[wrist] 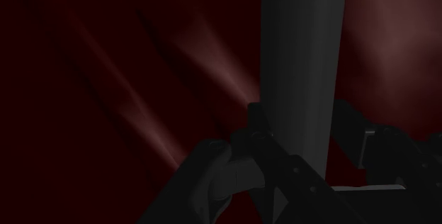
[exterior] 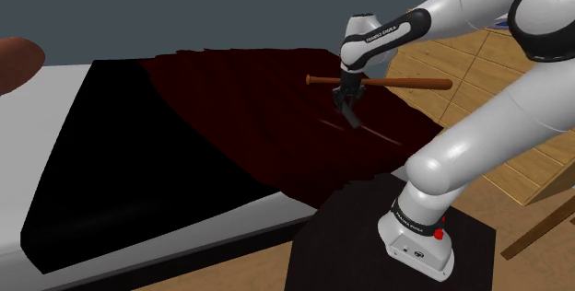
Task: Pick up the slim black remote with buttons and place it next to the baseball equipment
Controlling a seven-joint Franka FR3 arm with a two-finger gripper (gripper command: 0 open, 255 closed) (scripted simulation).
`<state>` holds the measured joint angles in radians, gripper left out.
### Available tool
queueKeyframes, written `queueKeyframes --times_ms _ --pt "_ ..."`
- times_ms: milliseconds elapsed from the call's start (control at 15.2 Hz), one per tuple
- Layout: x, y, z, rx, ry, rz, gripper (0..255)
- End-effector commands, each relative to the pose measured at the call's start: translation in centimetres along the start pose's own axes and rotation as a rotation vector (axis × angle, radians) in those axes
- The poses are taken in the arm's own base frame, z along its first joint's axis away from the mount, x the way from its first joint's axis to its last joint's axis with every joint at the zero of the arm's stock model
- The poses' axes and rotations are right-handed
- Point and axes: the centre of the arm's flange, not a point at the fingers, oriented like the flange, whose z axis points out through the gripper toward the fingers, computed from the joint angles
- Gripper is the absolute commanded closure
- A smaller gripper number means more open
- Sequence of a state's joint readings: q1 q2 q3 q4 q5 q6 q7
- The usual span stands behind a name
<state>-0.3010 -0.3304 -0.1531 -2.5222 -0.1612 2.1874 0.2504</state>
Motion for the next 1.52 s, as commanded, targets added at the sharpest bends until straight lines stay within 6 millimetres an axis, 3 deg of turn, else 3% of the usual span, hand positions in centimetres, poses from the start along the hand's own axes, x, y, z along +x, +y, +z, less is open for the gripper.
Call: queueKeyframes --times_ms 0,66,1320,1452 --pt "0.0 0.0 -1.1 0.0 0.0 0.0 255" --pt "0.0 0.1 -1.4 0.0 0.0 0.0 255" --pt "24.6 6.6 -0.6 0.0 0.0 0.0 255" --pt "24.6 6.5 0.5 0.0 0.0 0.0 255"
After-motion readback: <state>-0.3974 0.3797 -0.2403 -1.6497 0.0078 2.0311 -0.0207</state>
